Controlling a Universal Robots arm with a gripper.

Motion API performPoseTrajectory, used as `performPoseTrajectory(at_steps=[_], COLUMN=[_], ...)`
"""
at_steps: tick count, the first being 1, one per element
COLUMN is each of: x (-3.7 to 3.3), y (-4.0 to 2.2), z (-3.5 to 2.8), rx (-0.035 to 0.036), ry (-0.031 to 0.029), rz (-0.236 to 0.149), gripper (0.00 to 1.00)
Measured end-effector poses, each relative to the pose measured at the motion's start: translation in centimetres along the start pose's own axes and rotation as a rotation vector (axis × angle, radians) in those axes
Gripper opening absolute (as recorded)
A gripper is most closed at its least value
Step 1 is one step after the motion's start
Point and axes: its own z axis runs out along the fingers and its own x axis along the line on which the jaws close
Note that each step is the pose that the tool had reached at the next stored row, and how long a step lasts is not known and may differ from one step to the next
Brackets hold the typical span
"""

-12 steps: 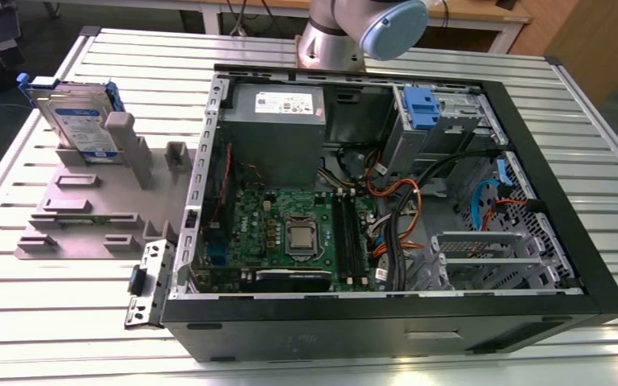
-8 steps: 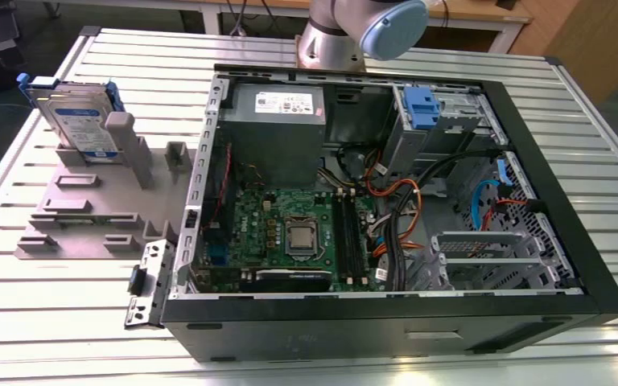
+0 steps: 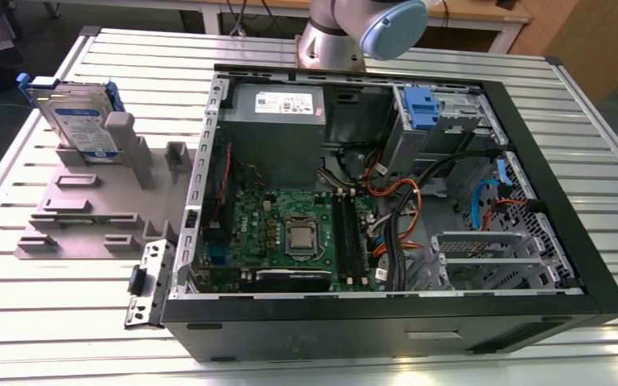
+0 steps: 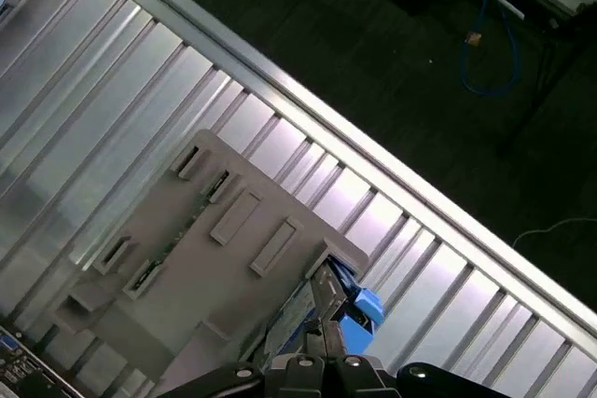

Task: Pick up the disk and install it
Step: 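Pick up the disk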

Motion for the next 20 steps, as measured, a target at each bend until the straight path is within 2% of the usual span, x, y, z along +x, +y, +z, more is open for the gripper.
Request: performPoseTrajectory(at_steps=[20], x=[0.00], y=[0.00], z=[0.03], rx=[0.0036], ry=[-0.0141], rz=[0.305], gripper=[0.11])
